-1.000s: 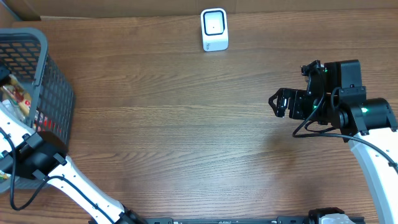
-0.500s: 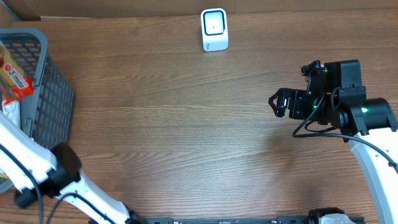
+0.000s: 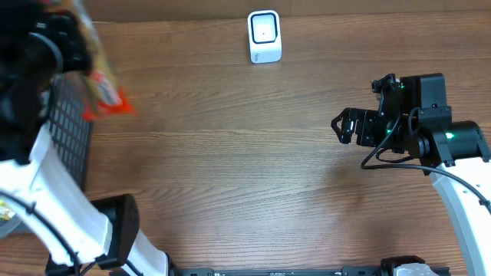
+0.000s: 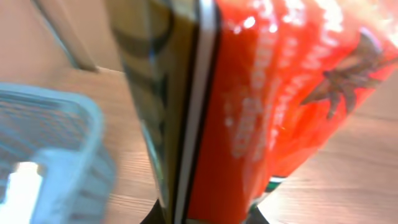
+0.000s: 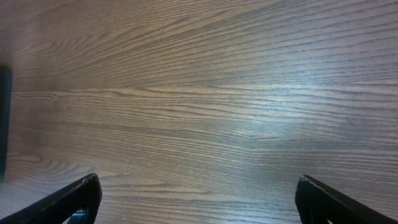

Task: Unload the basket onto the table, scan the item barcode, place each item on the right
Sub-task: 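Grasp the red spaghetti package in the basket with the left gripper, then carry the spaghetti package to the table centre and release it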

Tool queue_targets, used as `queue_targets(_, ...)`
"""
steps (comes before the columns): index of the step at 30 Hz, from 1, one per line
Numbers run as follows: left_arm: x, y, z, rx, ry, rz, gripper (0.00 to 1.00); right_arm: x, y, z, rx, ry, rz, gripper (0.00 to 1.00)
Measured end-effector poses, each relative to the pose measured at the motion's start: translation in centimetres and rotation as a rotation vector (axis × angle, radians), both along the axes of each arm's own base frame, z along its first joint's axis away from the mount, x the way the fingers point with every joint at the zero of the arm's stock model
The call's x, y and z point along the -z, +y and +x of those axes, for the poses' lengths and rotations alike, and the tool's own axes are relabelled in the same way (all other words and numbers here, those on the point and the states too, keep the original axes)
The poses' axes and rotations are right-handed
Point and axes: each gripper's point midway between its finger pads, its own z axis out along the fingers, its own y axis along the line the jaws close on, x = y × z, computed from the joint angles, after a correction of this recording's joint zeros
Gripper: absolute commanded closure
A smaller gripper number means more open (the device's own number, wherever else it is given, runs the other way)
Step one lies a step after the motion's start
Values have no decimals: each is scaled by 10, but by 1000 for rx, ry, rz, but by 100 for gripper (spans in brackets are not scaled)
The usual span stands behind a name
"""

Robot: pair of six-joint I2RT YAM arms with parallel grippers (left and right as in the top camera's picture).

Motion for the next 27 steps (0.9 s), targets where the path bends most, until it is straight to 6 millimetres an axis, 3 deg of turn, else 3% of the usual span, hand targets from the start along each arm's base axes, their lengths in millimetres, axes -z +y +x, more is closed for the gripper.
queue_targets(4, 41, -43, 28, 91, 131, -77, 96, 0, 0, 0, 2, 1, 1, 0)
queue_targets(10, 135, -125, 55, 222, 442, -154, 96, 0, 0, 0, 12, 5, 6, 0)
queue_targets(16, 226, -182, 51, 348, 723, -87, 96, 0, 0, 0, 15, 7, 8, 0)
queue_targets(22, 295, -224, 50, 443, 869, -33, 96, 0, 0, 0, 16, 7, 8, 0)
queue_targets(27, 345, -262, 50, 500, 970, -139, 96, 0, 0, 0, 16, 7, 8, 0)
